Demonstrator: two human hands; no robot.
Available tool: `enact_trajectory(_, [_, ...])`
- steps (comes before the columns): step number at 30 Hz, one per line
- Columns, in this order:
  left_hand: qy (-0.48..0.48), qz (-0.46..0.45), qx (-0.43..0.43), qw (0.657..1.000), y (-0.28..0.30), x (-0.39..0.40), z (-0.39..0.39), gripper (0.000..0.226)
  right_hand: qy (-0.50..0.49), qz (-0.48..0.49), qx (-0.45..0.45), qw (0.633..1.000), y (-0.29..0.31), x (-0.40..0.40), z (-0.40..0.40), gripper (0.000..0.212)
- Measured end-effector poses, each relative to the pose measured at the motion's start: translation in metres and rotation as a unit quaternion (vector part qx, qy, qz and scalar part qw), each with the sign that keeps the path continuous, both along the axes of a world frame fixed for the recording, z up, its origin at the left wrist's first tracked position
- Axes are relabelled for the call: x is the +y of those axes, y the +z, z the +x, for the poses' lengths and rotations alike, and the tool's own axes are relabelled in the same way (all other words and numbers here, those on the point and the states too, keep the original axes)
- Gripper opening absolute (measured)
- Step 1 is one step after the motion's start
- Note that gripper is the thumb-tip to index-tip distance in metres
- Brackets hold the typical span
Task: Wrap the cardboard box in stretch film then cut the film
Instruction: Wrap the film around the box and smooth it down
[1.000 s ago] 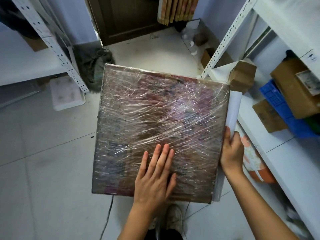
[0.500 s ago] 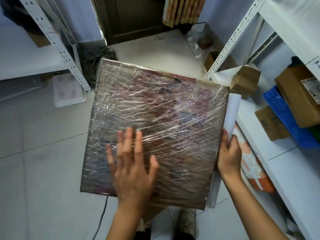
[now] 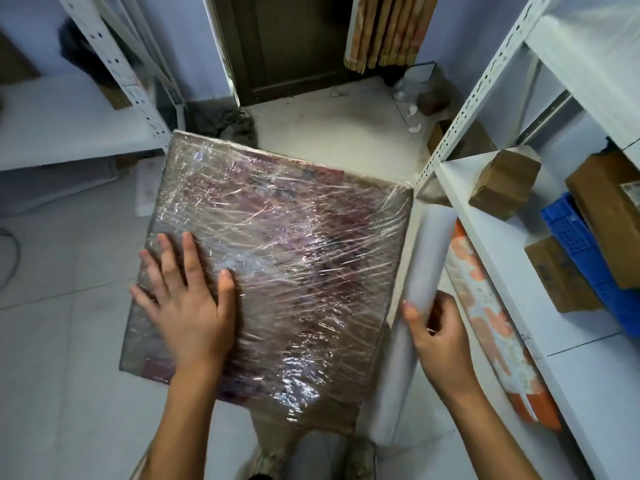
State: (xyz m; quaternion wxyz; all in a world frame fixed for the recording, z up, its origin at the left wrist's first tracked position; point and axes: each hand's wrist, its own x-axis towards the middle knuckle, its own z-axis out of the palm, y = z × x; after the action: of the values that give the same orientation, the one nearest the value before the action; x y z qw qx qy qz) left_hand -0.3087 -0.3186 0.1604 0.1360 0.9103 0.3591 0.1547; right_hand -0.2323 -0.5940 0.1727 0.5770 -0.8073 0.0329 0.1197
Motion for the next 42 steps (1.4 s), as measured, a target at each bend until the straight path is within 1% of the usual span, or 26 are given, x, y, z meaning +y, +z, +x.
enact_trajectory(1, [0.002, -0.003, 0.002, 1.0, 0.001, 0.0, 0.002, 0.07, -0.007, 0.0, -0.001, 1.0, 0.001, -0.005, 0.001, 0.027])
enact_trajectory(2, [0.005, -0.001, 0.003, 1.0, 0.003, -0.002, 0.004, 0.07, -0.015, 0.002, 0.005, 1.0, 0.005, -0.009, 0.004, 0.029])
enact_trajectory(4, [0.008, 0.003, 0.005, 1.0, 0.005, -0.005, 0.007, 0.071, -0.017, 0.022, 0.043, 0.999, 0.011, -0.013, 0.008, 0.024])
enact_trajectory(5, [0.01, 0.003, 0.005, 1.0, 0.005, -0.005, 0.008, 0.071, -0.011, 0.034, 0.068, 0.997, 0.012, -0.014, 0.01, 0.026])
enact_trajectory(9, [0.018, 0.002, 0.01, 1.0, 0.006, -0.004, 0.008, 0.072, 0.035, 0.095, 0.147, 0.984, 0.011, -0.015, 0.017, 0.052])
enact_trajectory(10, [0.019, 0.001, 0.011, 1.0, 0.006, -0.003, 0.009, 0.072, 0.044, 0.118, 0.16, 0.979, 0.011, -0.016, 0.019, 0.055])
enact_trajectory(12, [0.02, 0.001, 0.011, 1.0, 0.008, -0.003, 0.012, 0.072, 0.043, 0.163, 0.173, 0.97, 0.009, -0.018, 0.022, 0.049])
enact_trajectory(14, [0.019, 0.003, 0.011, 1.0, 0.009, -0.004, 0.014, 0.072, 0.039, 0.188, 0.19, 0.963, 0.004, -0.02, 0.025, 0.045])
enact_trajectory(17, [0.016, 0.01, 0.009, 1.0, 0.009, -0.004, 0.019, 0.072, 0.054, 0.194, 0.207, 0.957, -0.003, -0.019, 0.031, 0.054])
enact_trajectory(19, [0.015, 0.009, 0.009, 1.0, 0.008, 0.0, 0.023, 0.072, 0.046, 0.224, 0.224, 0.947, -0.009, -0.018, 0.037, 0.056])
enact_trajectory(21, [0.013, 0.012, 0.008, 1.0, 0.007, 0.003, 0.024, 0.072, 0.039, 0.24, 0.237, 0.941, -0.015, -0.018, 0.042, 0.045])
enact_trajectory(23, [0.011, 0.015, 0.011, 1.0, 0.007, 0.004, 0.026, 0.071, 0.045, 0.232, 0.23, 0.944, -0.02, -0.018, 0.043, 0.024])
enact_trajectory(24, [0.01, 0.016, 0.012, 1.0, 0.007, 0.003, 0.027, 0.072, 0.051, 0.225, 0.225, 0.947, -0.021, -0.017, 0.042, 0.021])
enact_trajectory(26, [0.009, 0.016, 0.01, 1.0, 0.007, 0.002, 0.029, 0.072, 0.064, 0.206, 0.211, 0.954, -0.023, -0.015, 0.04, 0.026])
enact_trajectory(28, [0.005, 0.019, 0.004, 1.0, 0.006, 0.001, 0.027, 0.071, 0.057, 0.198, 0.201, 0.958, -0.023, -0.011, 0.039, 0.022])
enact_trajectory(29, [0.003, 0.019, -0.003, 1.0, 0.005, 0.0, 0.024, 0.071, 0.051, 0.203, 0.197, 0.958, -0.022, -0.008, 0.038, 0.025])
enact_trajectory(32, [0.006, 0.02, -0.032, 0.999, -0.002, -0.005, 0.005, 0.068, 0.046, 0.191, 0.192, 0.961, -0.022, -0.003, 0.029, 0.053])
enact_trajectory(34, [0.01, 0.026, -0.051, 0.998, -0.006, -0.009, -0.01, 0.068, 0.056, 0.167, 0.176, 0.968, -0.021, -0.002, 0.02, 0.057])
enact_trajectory(36, [0.009, 0.044, -0.06, 0.997, -0.01, -0.016, -0.02, 0.069, 0.053, 0.146, 0.151, 0.976, -0.022, -0.003, 0.012, 0.051])
enact_trajectory(39, [0.028, 0.057, -0.069, 0.996, -0.016, -0.032, -0.034, 0.073, 0.042, 0.117, 0.109, 0.986, -0.023, -0.004, 0.005, 0.021])
enact_trajectory(40, [0.04, 0.058, -0.072, 0.995, -0.02, -0.038, -0.04, 0.075, 0.038, 0.108, 0.098, 0.989, -0.025, -0.005, 0.004, 0.016])
enact_trajectory(42, [0.061, 0.065, -0.069, 0.994, -0.032, -0.053, -0.054, 0.077, 0.038, 0.09, 0.081, 0.992, -0.03, -0.01, 0.003, 0.018])
